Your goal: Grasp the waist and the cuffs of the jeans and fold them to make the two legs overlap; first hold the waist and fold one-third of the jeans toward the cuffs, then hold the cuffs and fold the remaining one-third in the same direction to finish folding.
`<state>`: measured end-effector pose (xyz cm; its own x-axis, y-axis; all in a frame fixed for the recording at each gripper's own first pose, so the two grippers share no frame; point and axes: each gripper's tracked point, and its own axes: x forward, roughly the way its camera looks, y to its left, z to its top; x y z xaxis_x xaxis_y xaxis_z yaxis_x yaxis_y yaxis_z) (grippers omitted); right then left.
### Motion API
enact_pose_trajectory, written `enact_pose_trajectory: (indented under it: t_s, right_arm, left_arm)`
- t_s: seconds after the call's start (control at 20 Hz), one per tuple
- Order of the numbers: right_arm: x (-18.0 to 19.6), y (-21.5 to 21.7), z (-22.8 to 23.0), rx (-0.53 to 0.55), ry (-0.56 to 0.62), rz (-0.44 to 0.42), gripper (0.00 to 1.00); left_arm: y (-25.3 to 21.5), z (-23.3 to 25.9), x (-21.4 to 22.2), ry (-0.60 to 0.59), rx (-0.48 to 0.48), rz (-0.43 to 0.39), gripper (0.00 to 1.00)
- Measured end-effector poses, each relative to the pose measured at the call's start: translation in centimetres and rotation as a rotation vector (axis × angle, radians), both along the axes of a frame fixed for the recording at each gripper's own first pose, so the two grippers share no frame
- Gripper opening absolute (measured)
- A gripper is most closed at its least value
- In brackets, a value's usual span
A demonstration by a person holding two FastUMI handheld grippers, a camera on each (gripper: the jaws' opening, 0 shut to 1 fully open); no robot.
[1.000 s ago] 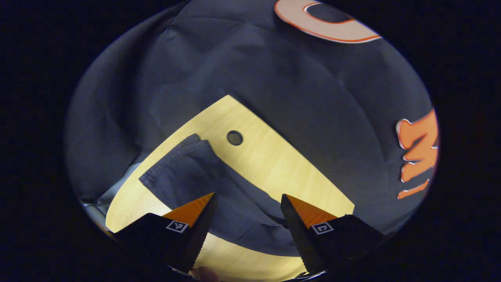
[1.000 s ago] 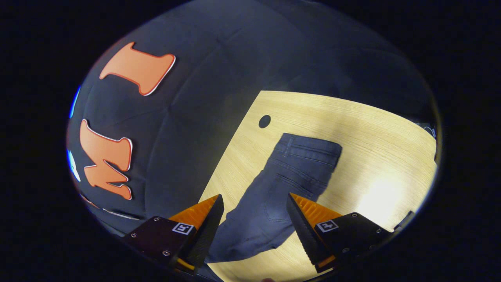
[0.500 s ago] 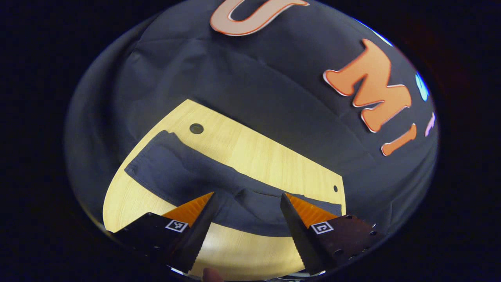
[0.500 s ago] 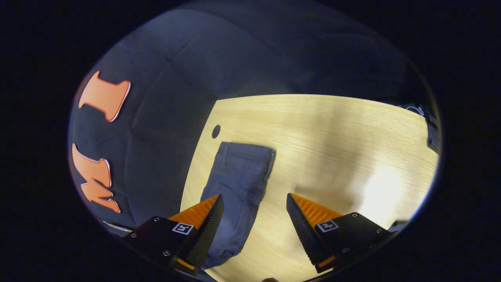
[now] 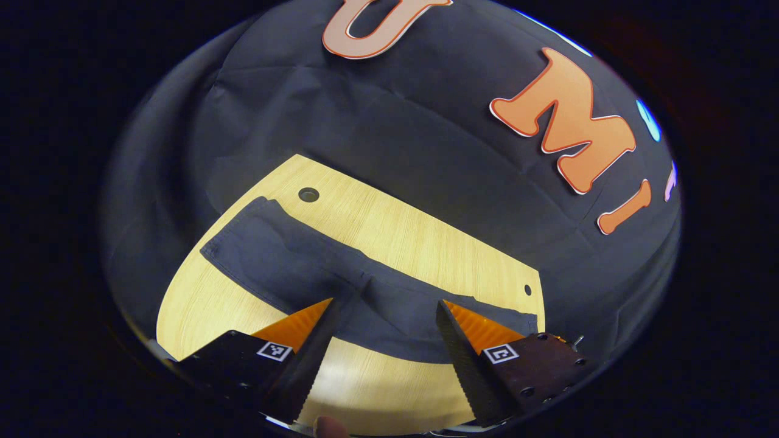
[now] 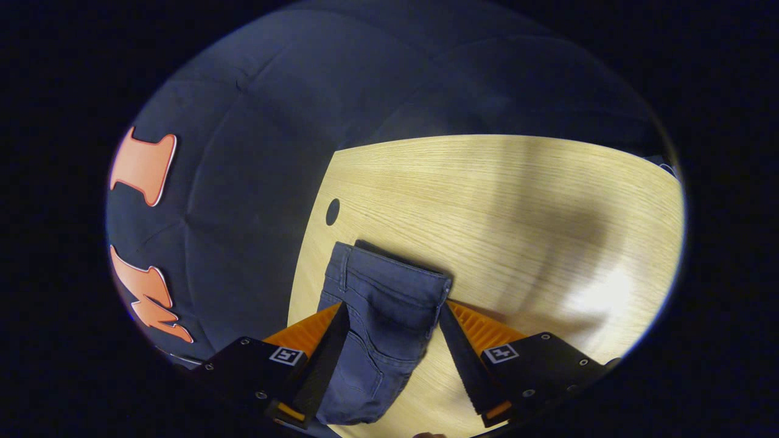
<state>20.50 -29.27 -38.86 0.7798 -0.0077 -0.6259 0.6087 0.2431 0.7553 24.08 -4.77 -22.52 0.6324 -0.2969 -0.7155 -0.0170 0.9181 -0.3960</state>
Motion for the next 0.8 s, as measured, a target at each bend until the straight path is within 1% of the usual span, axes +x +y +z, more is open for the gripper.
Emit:
enact_pose_trajectory:
  t_s: [0.1,0.15,0.2,0.25,0.3,0.35,0.4,0.5,0.6,0.7,0.8]
  right_arm:
    - [0.2,-0.4,-1.3,-0.041,0.031,-0.001,0.86]
    - [0.2,-0.4,-1.6,-0.068,0.021,0.003,0.64]
    - [0.6,-0.3,-2.1,-0.104,0.022,0.003,0.52]
    - [0.4,-0.6,-1.8,-0.146,0.029,0.006,0.35]
    - [0.3,-0.6,-1.5,-0.174,0.04,0.012,0.31]
    - [0.3,-0.6,-1.1,-0.179,0.06,-0.001,0.27]
    - [0.4,-0.4,-0.9,-0.182,0.072,0.002,0.17]
    - [0.1,-0.2,1.0,-0.242,0.078,0.002,0.16]
    - [0.5,0.4,3.9,-0.31,0.056,0.013,0.16]
    - [1.3,1.8,7.8,-0.346,0.007,0.016,0.16]
    - [2.1,4.2,12.3,-0.388,-0.041,0.025,0.15]
  left_arm:
    - [-0.2,-0.2,-0.2,0.01,-0.001,0.009,0.98]
    - [0.0,-0.3,-0.2,0.012,-0.001,0.013,0.98]
    - [0.0,-0.4,-0.3,0.014,0.0,0.018,0.98]
    - [0.2,-0.5,-0.3,0.016,-0.003,0.024,0.98]
    - [0.6,-0.5,-0.3,0.02,-0.01,0.031,0.98]
    - [1.1,-0.5,-0.4,0.022,-0.02,0.041,0.98]
    - [1.8,-0.5,-0.4,0.022,-0.029,0.049,0.98]
    - [3.4,-0.4,-0.3,0.017,-0.043,0.062,0.98]
    - [5.3,-0.5,-0.3,0.023,-0.056,0.067,0.98]
    - [7.2,-0.4,-0.1,0.025,-0.072,0.066,0.98]
    - [9.3,-0.4,0.5,0.017,-0.086,0.061,0.98]
